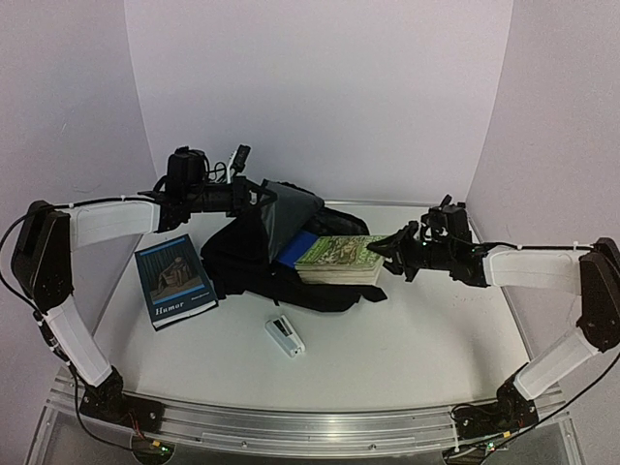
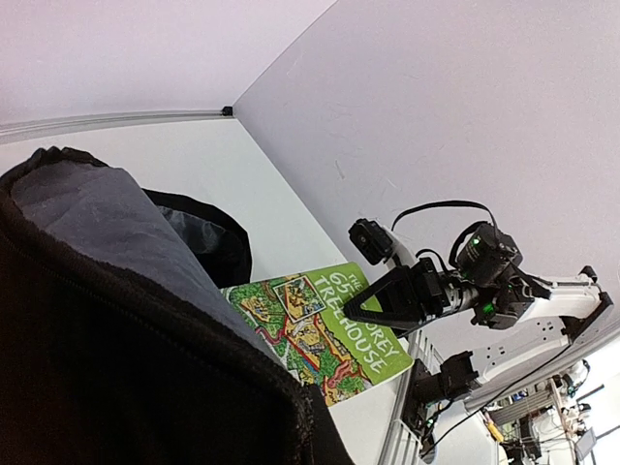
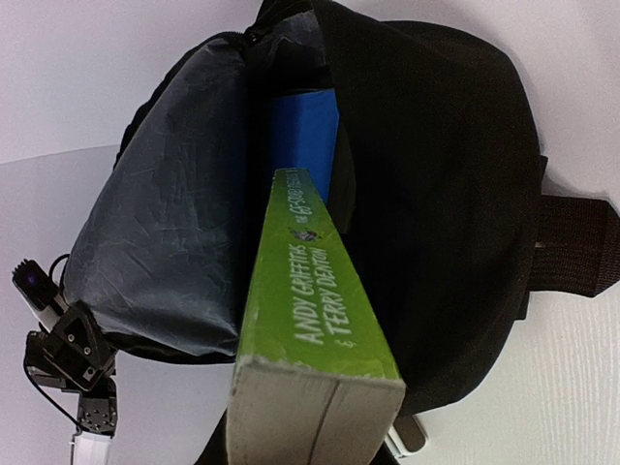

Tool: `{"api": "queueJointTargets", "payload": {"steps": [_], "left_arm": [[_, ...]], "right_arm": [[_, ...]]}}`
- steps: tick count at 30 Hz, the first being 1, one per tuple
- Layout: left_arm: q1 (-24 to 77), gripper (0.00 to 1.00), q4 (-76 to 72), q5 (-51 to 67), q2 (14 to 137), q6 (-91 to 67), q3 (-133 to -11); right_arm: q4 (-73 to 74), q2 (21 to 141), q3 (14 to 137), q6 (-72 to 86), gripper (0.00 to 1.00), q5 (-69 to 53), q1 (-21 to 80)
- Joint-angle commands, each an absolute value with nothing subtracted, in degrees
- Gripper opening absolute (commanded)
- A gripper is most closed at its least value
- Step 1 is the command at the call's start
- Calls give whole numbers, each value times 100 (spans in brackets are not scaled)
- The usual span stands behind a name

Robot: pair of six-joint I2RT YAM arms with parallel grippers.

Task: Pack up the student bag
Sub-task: Place the book in the student bag.

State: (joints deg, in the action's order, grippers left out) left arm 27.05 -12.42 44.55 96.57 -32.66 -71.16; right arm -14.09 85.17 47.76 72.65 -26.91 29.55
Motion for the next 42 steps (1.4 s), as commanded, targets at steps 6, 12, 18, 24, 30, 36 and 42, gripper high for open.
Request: {"api": "queueJointTargets", "payload": {"steps": [6, 12, 18, 24, 30, 36, 42], "left_arm": [[2762, 0, -1657, 4655, 9323, -2882, -7444], [2769, 0, -1584, 4639, 9260, -2811, -7424], [2769, 0, -1583, 4426, 9231, -2791, -7410], [2769, 0, -1715, 4183, 9149, -2783, -7378], [2768, 0, -1739, 4512, 9300, -2927, -7479], [2826, 0, -1821, 4712, 9471, -3093, -7470], [2848, 0, -1628, 4676, 9476, -3055, -7428]], "right_arm": [[-2865, 9164, 5688, 7912, 0, -2820, 2948], [-3663, 9807, 5844, 8207, 0, -2880, 2953], [-3621, 10304, 5728, 8068, 0, -2664, 2962], [-3242, 10600, 5734, 7801, 0, -2364, 3015], [-3039, 11132, 6366, 7521, 0, -2045, 3132], [-2990, 12005, 7548, 7411, 0, -1840, 3429], [-2852, 12762, 8640, 7193, 22, -1667, 3599]]}}
